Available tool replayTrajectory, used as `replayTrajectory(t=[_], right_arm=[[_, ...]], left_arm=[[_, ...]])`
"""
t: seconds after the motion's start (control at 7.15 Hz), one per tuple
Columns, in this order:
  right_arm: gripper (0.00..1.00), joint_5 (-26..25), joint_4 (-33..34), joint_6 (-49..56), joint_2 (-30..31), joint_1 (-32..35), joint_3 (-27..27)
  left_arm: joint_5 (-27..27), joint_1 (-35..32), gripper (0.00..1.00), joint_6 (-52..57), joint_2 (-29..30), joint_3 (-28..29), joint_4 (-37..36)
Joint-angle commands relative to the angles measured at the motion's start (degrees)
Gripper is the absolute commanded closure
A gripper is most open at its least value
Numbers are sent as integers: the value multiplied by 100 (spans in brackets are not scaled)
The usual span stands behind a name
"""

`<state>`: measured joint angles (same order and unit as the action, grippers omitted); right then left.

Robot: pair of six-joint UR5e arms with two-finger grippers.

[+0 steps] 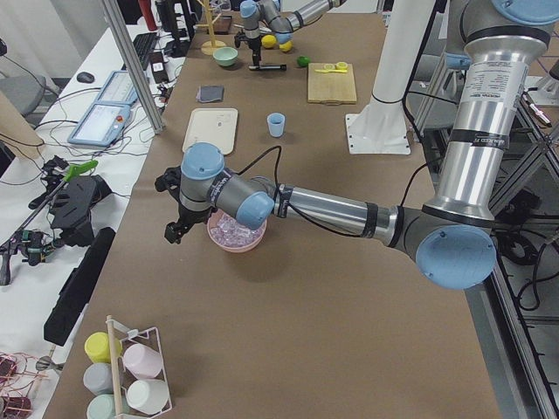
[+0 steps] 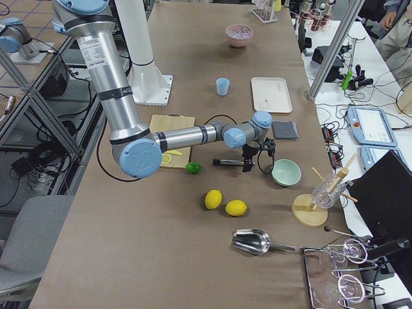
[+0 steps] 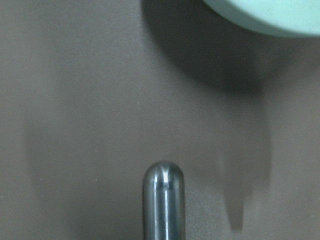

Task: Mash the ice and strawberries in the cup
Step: 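Lower the right gripper and grasp the top of the steel muddler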

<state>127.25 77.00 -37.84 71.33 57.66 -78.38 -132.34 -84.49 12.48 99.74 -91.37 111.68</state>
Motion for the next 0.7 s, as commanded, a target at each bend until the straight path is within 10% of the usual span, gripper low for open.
replayTrajectory(t=[0.0,0.56], right_arm=[[11,-7,-9,-4,-5,0,16],[23,2,-9,-74,-32,0,51]], left_arm=[[6,21,3,0,2,5,64],[129,29,3,0,-7,14,153]])
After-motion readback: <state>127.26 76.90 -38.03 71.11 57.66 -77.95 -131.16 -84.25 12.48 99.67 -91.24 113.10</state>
